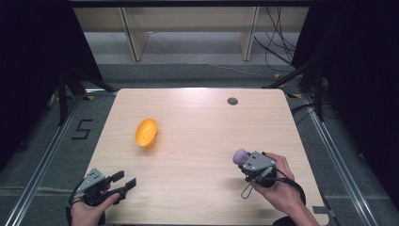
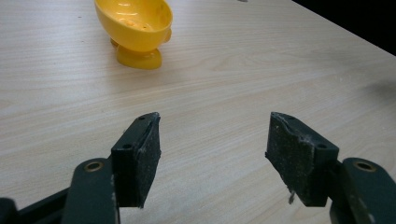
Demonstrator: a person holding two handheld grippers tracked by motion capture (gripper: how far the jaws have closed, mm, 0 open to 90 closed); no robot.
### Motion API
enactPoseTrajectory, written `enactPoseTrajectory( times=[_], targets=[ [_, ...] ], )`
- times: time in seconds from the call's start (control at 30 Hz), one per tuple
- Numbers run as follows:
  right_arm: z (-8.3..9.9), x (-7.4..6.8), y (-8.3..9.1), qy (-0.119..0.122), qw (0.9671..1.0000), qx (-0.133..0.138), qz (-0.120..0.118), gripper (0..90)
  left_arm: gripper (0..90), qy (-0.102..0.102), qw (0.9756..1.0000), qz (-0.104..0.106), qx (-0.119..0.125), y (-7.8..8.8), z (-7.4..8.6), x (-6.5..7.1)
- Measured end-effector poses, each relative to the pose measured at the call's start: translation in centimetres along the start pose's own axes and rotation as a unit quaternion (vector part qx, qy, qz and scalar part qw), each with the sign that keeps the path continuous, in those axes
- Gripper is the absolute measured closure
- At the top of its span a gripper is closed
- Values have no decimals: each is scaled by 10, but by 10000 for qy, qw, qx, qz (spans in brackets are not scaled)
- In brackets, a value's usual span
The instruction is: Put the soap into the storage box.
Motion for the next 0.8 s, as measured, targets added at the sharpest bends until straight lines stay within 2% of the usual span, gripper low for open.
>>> enactPoseTrajectory(
  times=[0.03, 0.07, 0.1, 0.13, 0.17, 0.2, 0.23, 0.27, 0.3, 0.33, 0.4, 0.43, 0.47, 0.5, 0.53, 0.57, 0.6, 0.63, 0.67, 0.7, 0.73, 0.77, 0.8],
  targets=[
    [-1, 0, 1, 51, 9997, -13, 238, 502, 342, 11, 10000, 37, 21, 0, 0, 0],
    [-1, 1, 1, 139, 9993, 9, 346, 502, 342, 8, 10000, 42, 20, 0, 0, 0],
    [-1, 1, 1, 139, 9993, 9, 346, 502, 341, 8, 10000, 42, 20, 0, 0, 0],
    [-2, 1, 1, 244, 9985, 14, 490, 502, 341, -6, 10000, 39, 9, 0, 0, 0],
    [-2, 0, 2, 390, 9973, 26, 629, 502, 341, -26, 10000, -35, -57, 1, 0, 0],
    [-4, -1, 2, 643, 9941, 31, 877, 502, 342, -26, 10000, -34, -59, 1, 0, 0],
    [-6, -2, 3, 1010, 9884, 25, 1133, 502, 342, -29, 10000, -32, -65, 1, 0, 0],
    [-7, -3, 3, 1218, 9850, 14, 1224, 502, 342, -29, 10000, -30, -65, 0, 0, 0],
    [-8, -4, 4, 1403, 9800, 27, 1408, 502, 342, -29, 10000, -30, -65, 0, 0, 0],
    [-10, -6, 5, 1599, 9758, 22, 1494, 502, 342, -26, 10000, -26, -64, 0, 0, 0],
    [-13, -11, 7, 1824, 9699, 19, 1615, 502, 342, -45, 10000, 35, -22, 0, -1, 1],
    [-13, -11, 7, 1824, 9699, 19, 1615, 502, 342, -43, 10000, 58, -10, -1, -1, 1],
    [-16, -16, 9, 1932, 9662, 0, 1708, 502, 343, 3, 9999, 165, 36, -3, -2, 4],
    [-22, -13, 9, 2505, 9516, 145, 1774, 502, 342, -9, 9998, 176, 20, -3, -3, 5],
    [-20, -17, 10, 2345, 9554, 156, 1790, 502, 341, -9, 9998, 176, 20, -3, -3, 5],
    [-20, -17, 10, 2345, 9554, 156, 1790, 502, 341, -11, 9998, 218, 25, -4, -5, 7],
    [-22, -22, 11, 2275, 9570, 93, 1799, 502, 341, -10, 9994, 332, 77, -6, -8, 9],
    [-26, -25, 12, 2494, 9501, 196, 1863, 502, 336, -43, 9989, 448, 142, -8, -16, 14],
    [-28, -29, 12, 2498, 9501, 143, 1863, 502, 333, -63, 9989, 453, 131, -9, -19, 16],
    [-28, -33, 13, 2360, 9535, 120, 1872, 502, 331, -63, 9989, 453, 131, -9, -19, 16],
    [-32, -33, 14, 2630, 9460, 246, 1882, 502, 331, -106, 9982, 570, 172, -10, -25, 21],
    [-33, -37, 14, 2558, 9481, 203, 1879, 502, 331, -156, 9977, 632, 189, -12, -30, 25],
    [-35, -38, 14, 2713, 9433, 297, 1890, 502, 331, -246, 9969, 734, 164, -15, -38, 33]
  ],
)
Point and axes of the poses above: each handheld gripper's, and its own axes: y roughly backward along the jaws, z roughly out of its underside, x roughly to its right, the point moved 5 cm from there along -y, roughly forward along the jaws, and after that the axes turned 7 degrees about z, right-handed, at the moved point
